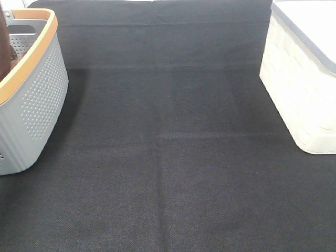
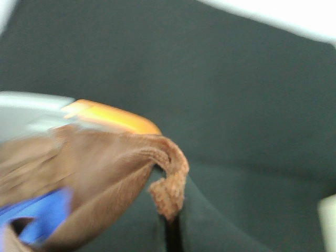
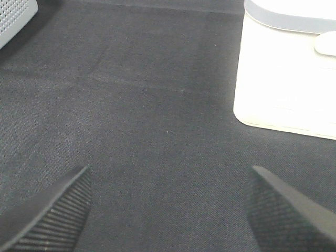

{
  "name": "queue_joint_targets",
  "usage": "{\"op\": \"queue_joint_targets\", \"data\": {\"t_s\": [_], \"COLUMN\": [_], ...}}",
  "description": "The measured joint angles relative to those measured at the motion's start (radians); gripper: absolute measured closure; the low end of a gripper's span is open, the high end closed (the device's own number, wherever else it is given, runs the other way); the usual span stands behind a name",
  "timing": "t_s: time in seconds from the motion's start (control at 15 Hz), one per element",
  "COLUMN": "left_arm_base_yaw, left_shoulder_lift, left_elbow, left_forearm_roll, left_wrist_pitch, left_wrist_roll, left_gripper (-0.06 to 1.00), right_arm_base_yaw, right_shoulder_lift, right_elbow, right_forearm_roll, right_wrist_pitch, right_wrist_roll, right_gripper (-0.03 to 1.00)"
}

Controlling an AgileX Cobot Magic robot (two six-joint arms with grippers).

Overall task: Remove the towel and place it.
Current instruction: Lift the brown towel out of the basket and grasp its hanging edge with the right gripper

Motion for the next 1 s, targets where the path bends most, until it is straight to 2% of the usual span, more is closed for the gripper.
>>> {"op": "queue_joint_targets", "data": {"t_s": [0.13,0.2,0.4,0.53,0.67,0.73,0.8,0.93,1.0], "left_arm_base_yaw": [0.0,0.0,0.0,-0.015,-0.062,-0.062,-0.098,-0.177,-0.254], "left_shoulder_lift": [-0.023,-0.031,-0.032,-0.032,-0.032,-0.032,-0.032,-0.032,-0.025], "left_elbow": [-0.032,-0.057,-0.075,-0.075,-0.075,-0.075,-0.075,-0.075,-0.077], "left_forearm_roll": [-0.163,-0.283,-0.523,-0.647,-0.714,-0.714,-0.722,-0.703,-0.655], "left_wrist_pitch": [-0.048,-0.067,-0.108,-0.155,-0.22,-0.22,-0.265,-0.312,-0.324], "left_wrist_roll": [0.034,0.059,0.129,0.18,0.227,0.227,0.248,0.283,0.293], "left_gripper": [0.94,0.94,0.94,0.94,0.94,0.94,0.94,0.94,0.94], "right_arm_base_yaw": [0.0,0.0,0.0,0.0,0.0,0.0,0.0,0.0,0.0], "right_shoulder_lift": [0.0,0.0,0.0,0.0,0.041,0.041,0.085,0.196,0.291], "right_elbow": [0.0,0.0,0.0,0.0,-0.01,-0.01,-0.011,-0.019,-0.02], "right_forearm_roll": [0.035,0.058,0.066,0.08,0.116,0.116,0.15,0.235,0.326], "right_wrist_pitch": [-0.009,-0.012,-0.022,-0.037,-0.096,-0.096,-0.138,-0.209,-0.248], "right_wrist_roll": [0.034,0.034,0.034,0.034,0.034,0.034,0.034,0.011,-0.054], "right_gripper": [0.21,0.21,0.21,0.21,0.21,0.21,0.21,0.21,0.21]}}
